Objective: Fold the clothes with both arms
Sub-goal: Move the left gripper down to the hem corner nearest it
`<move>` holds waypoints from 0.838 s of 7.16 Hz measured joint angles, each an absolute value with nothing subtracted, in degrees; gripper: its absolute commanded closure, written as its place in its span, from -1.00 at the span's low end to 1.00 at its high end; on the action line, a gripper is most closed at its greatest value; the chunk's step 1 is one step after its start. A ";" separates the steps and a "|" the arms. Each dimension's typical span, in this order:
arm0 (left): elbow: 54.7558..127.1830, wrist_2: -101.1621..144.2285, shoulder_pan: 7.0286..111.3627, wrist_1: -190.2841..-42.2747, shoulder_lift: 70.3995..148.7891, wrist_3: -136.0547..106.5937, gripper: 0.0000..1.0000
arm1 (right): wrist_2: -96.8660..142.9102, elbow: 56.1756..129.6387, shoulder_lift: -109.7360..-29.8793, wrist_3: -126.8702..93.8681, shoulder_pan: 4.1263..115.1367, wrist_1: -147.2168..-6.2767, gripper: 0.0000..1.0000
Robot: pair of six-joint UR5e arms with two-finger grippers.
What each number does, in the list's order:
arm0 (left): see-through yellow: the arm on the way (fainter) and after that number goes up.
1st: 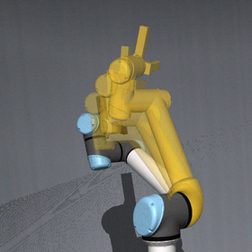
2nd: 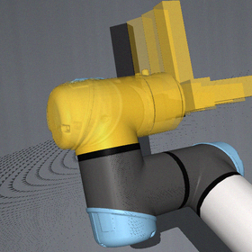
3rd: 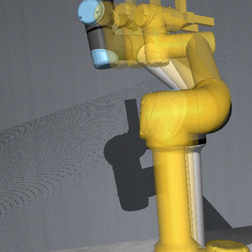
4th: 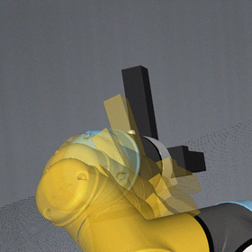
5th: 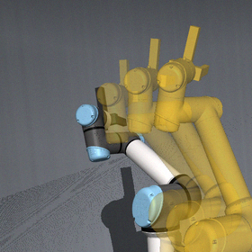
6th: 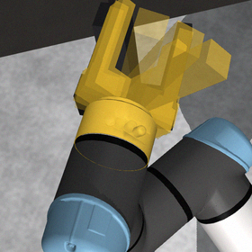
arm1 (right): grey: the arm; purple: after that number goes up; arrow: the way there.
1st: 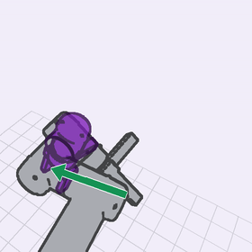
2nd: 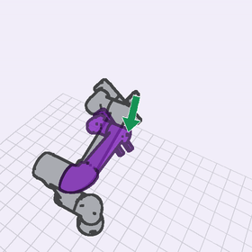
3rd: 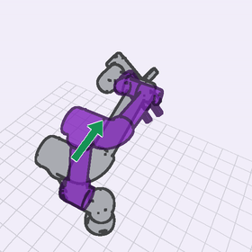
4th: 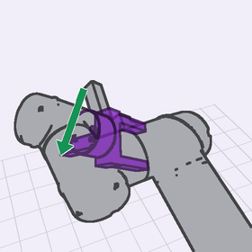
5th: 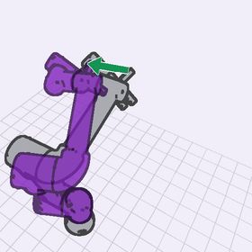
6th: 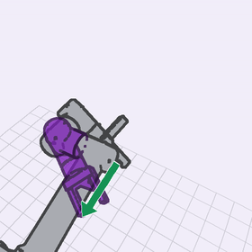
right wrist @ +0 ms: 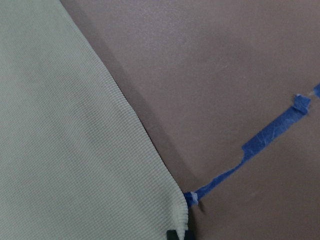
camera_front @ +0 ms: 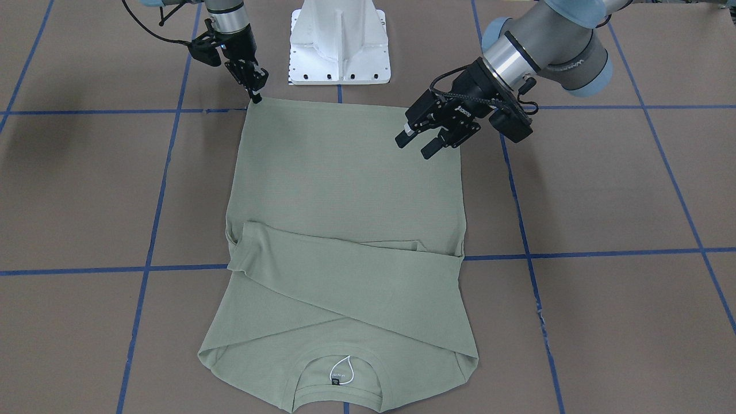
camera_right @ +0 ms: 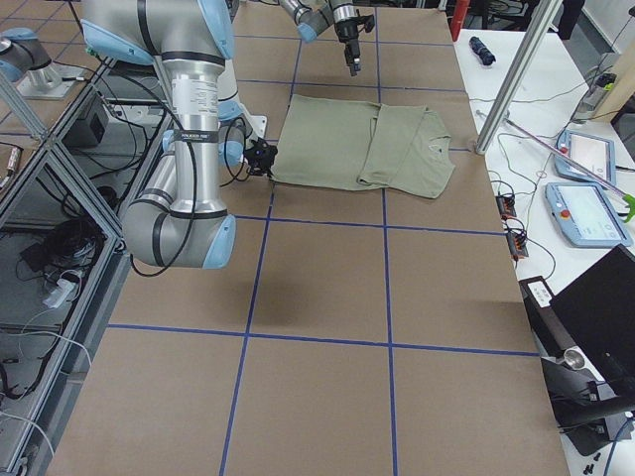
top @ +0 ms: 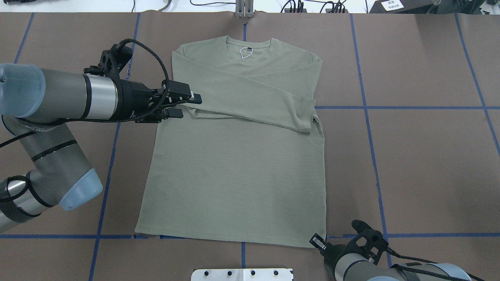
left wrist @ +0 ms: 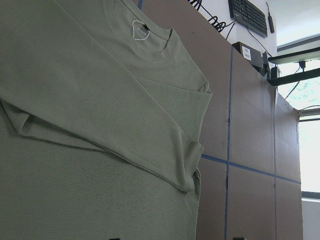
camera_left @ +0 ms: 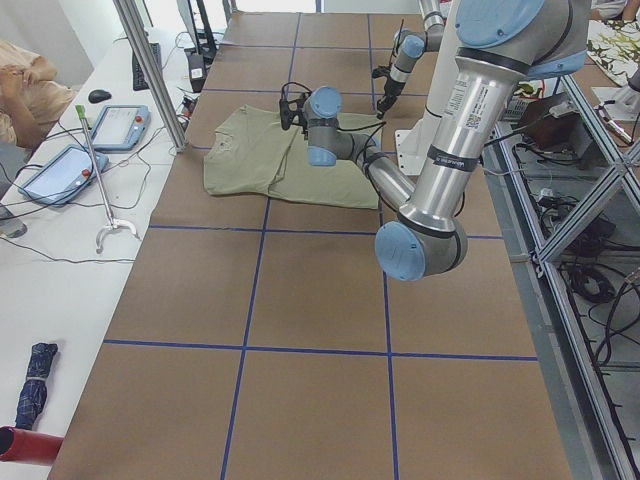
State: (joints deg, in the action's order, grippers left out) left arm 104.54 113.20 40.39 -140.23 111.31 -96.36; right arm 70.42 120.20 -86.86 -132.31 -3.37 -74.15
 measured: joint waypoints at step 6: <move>120.76 95.53 21.57 -106.84 103.12 -100.68 -0.60 | 71.10 121.49 -87.91 -132.14 -3.28 -74.18 1.00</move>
